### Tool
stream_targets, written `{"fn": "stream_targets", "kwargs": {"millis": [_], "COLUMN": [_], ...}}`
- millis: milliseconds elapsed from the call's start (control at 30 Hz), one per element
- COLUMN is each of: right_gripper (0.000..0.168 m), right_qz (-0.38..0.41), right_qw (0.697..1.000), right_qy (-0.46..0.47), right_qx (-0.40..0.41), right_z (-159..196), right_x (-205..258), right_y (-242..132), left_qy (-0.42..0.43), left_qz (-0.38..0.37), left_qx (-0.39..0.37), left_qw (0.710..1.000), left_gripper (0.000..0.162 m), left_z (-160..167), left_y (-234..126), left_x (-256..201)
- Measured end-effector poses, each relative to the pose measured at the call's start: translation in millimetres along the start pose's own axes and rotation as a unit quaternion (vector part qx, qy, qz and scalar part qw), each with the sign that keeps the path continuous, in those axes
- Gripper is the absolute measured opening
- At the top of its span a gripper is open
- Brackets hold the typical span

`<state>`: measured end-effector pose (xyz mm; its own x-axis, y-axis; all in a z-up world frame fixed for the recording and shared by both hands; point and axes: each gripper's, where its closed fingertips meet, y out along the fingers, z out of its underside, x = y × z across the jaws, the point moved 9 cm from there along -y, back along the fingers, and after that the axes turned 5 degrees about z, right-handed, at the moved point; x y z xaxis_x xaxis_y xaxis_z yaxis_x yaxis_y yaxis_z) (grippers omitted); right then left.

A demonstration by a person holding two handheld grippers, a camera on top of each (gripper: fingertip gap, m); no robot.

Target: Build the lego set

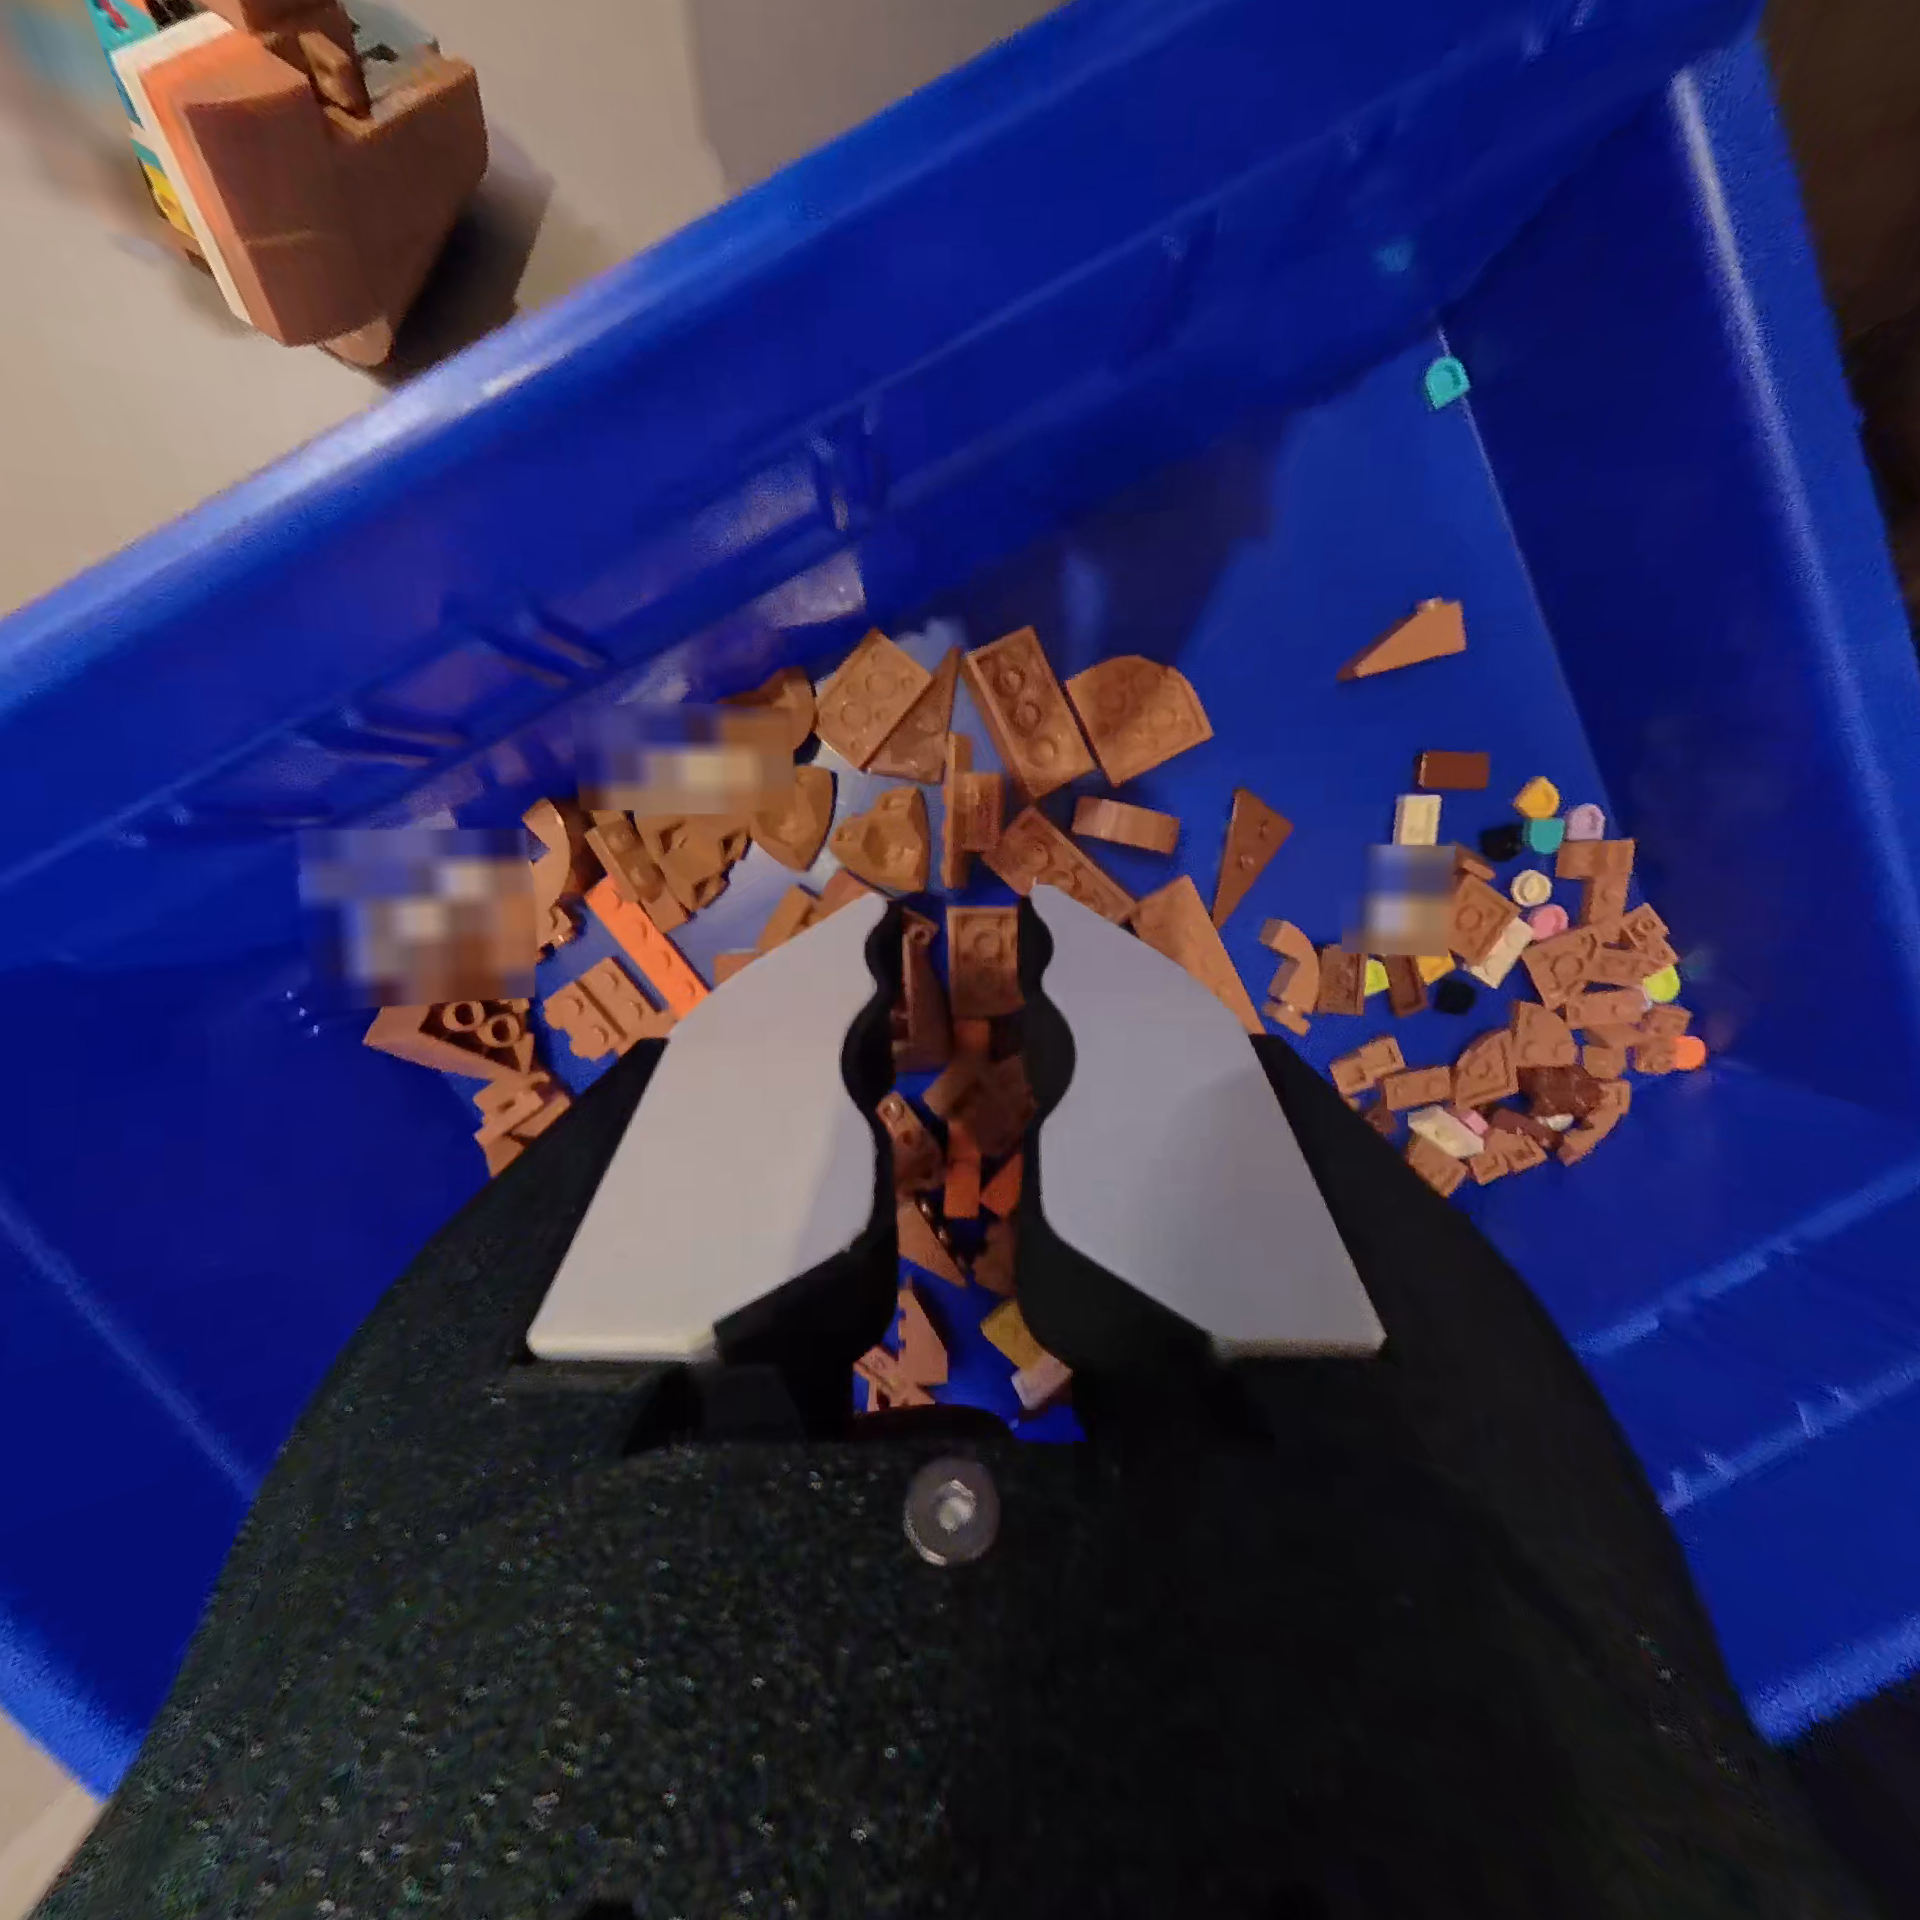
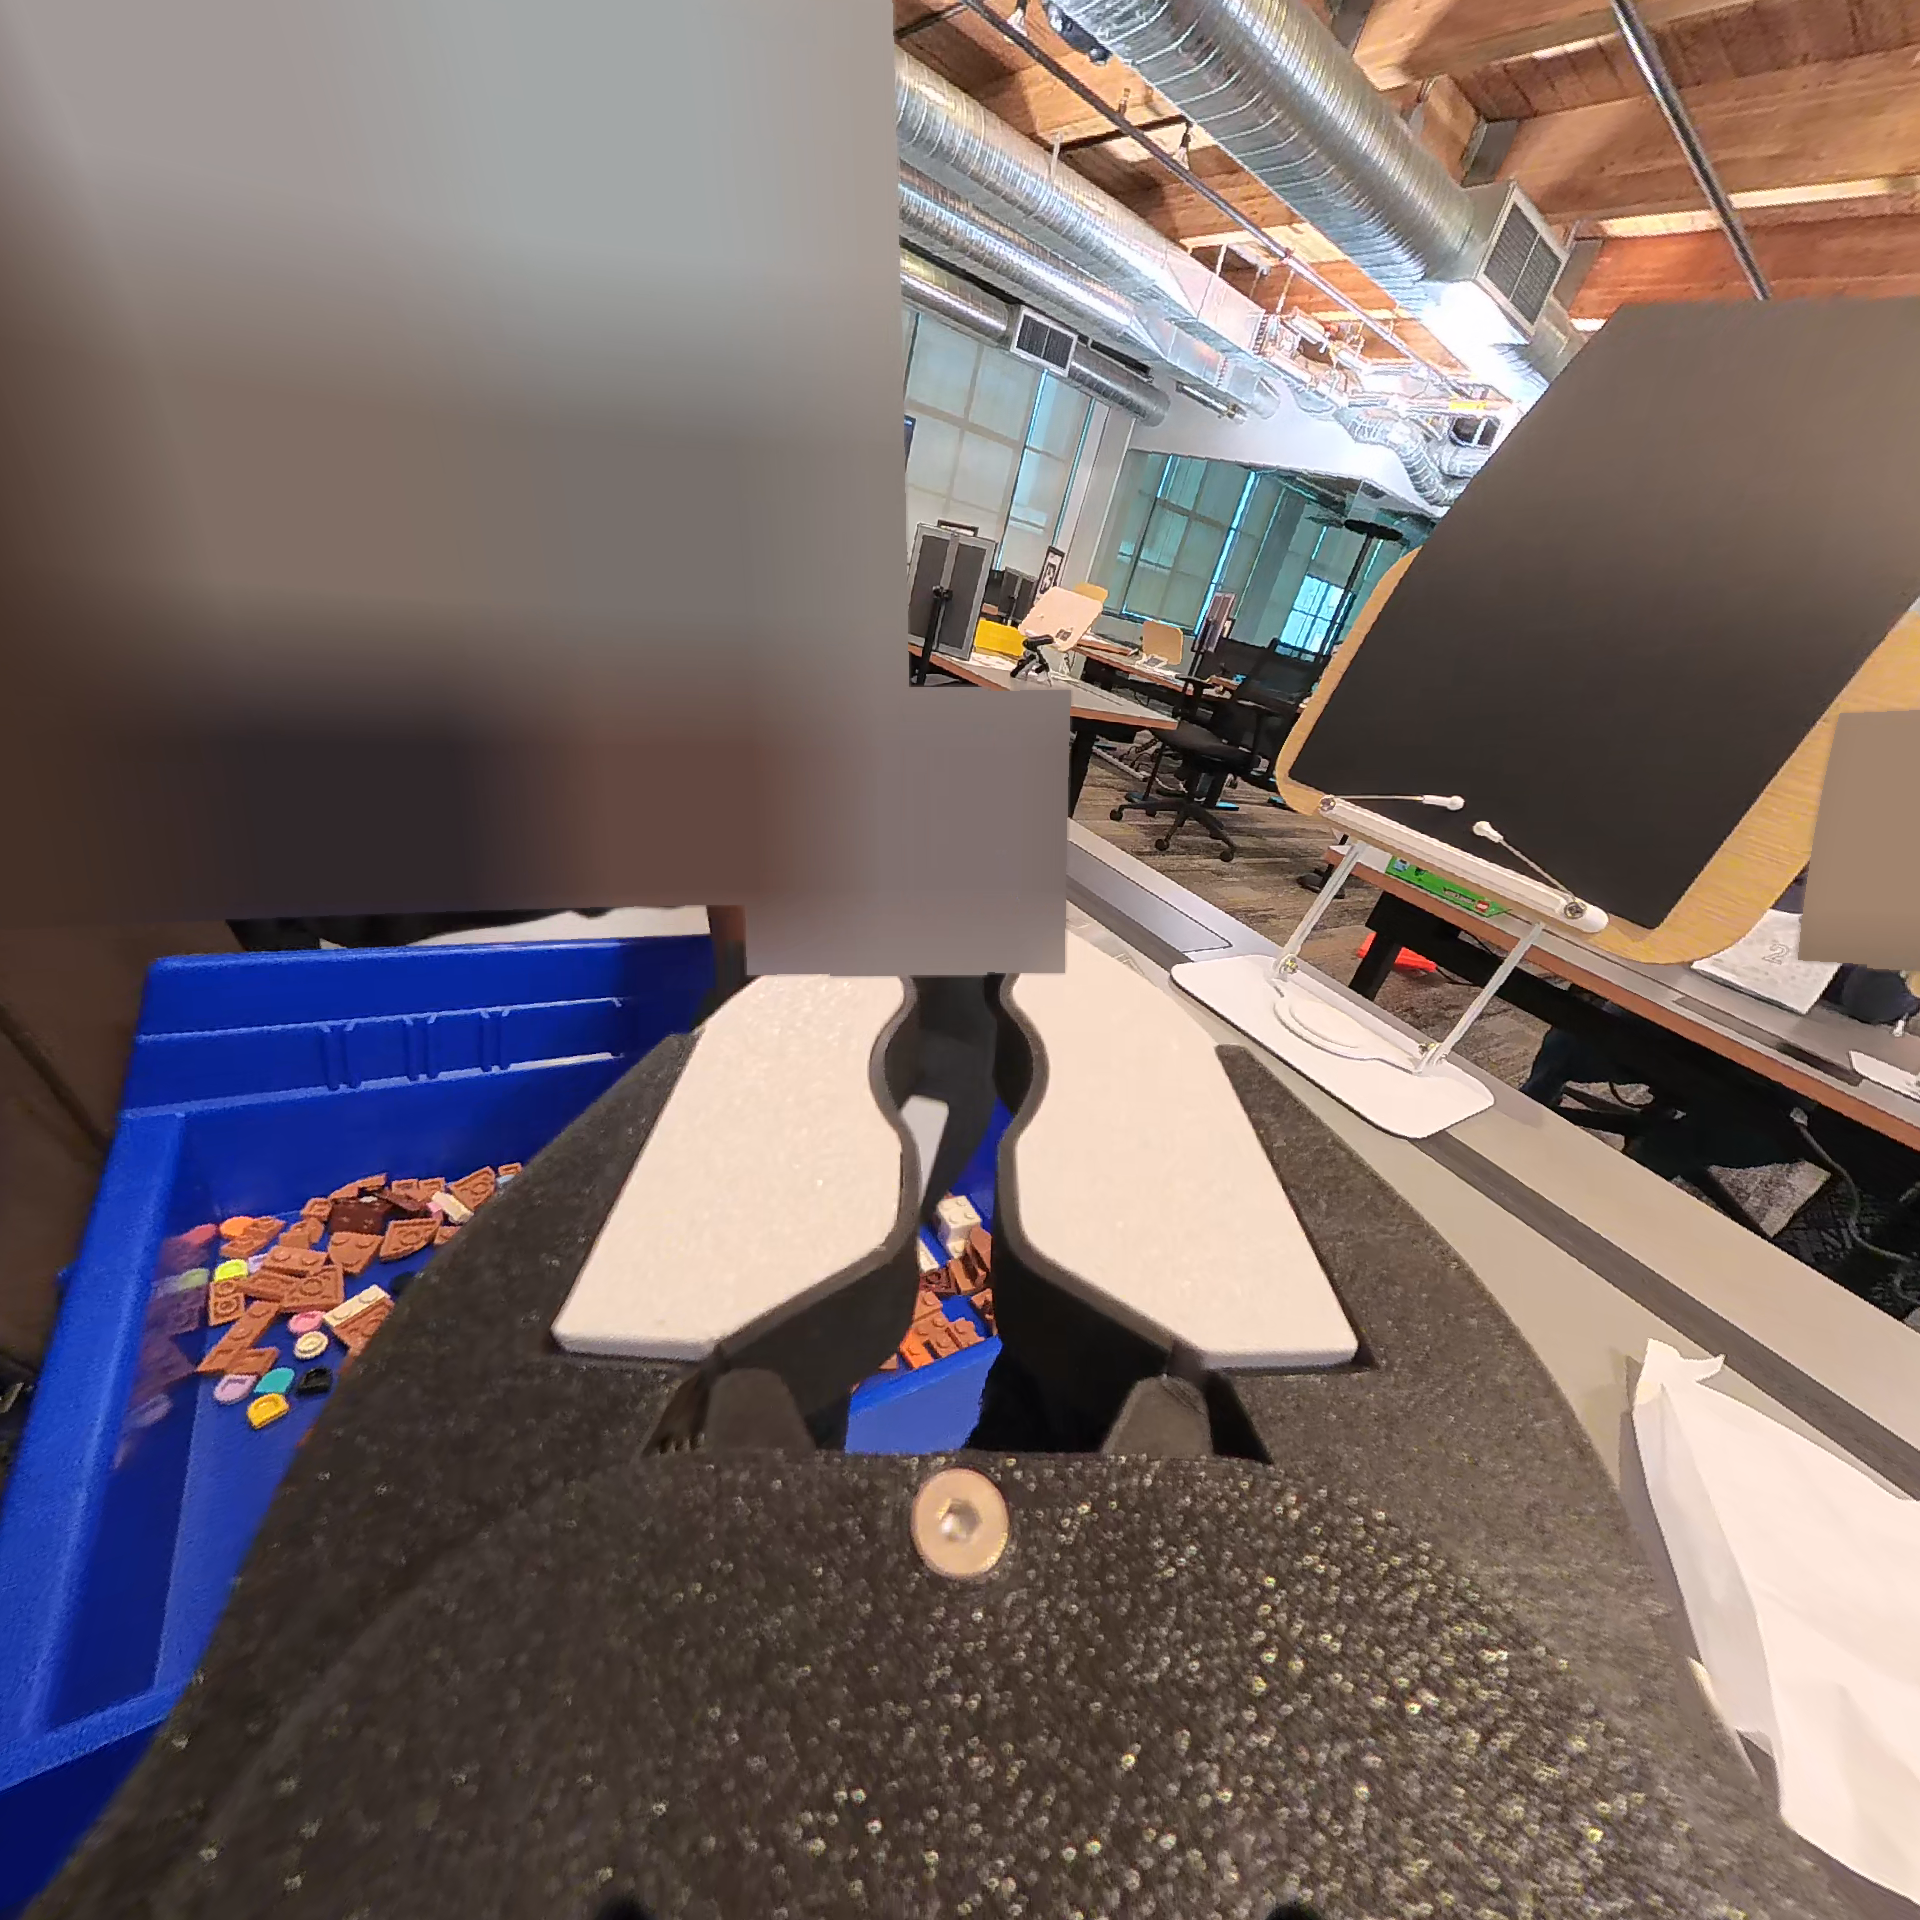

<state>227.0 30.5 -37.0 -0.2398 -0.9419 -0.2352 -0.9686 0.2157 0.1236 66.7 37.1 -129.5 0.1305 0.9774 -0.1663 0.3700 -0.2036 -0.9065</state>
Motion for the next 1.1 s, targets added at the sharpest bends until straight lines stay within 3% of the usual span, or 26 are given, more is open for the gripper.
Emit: {"fn": "stream_targets", "kwargs": {"millis": [167, 367, 533, 700, 933, 1033, 1100], "right_gripper": [0.009, 0.009, 0.009, 0.009, 0.007, 0.007, 0.007], "right_qz": [-0.011, -0.028, -0.047, -0.059, -0.104, -0.14, -0.163], "right_qw": [1.0, 0.999, 0.997, 0.99, 0.969, 0.955, 0.946], "right_qy": [0.002, -0.004, -0.018, -0.061, -0.12, -0.13, -0.138], "right_qx": [0.013, 0.034, 0.067, 0.115, 0.19, 0.225, 0.242], "right_z": [1, 4, 9, 8, 7, 15, 21], "right_x": [3, 8, 10, 10, 5, 11, 18], "right_y": [2, 11, 22, 43, 86, 108, 121], "left_qy": [0.003, 0.017, 0.036, 0.057, 0.023, 0.014, 0.014], "left_qz": [-0.04, -0.172, -0.316, -0.414, -0.471, -0.489, -0.494], "left_qx": [-0.019, -0.14, -0.301, -0.403, -0.538, -0.558, -0.57], "left_qw": [0.999, 0.975, 0.899, 0.814, 0.699, 0.67, 0.656], "left_gripper": [0.021, 0.019, 0.019, 0.018, 0.014, 0.015, 0.024], "left_z": [9, 29, 56, 80, 108, 117, 121], "left_y": [-27, -76, -105, -113, -115, -116, -118], "left_x": [-14, -30, -41, -50, -52, -53, -53]}}
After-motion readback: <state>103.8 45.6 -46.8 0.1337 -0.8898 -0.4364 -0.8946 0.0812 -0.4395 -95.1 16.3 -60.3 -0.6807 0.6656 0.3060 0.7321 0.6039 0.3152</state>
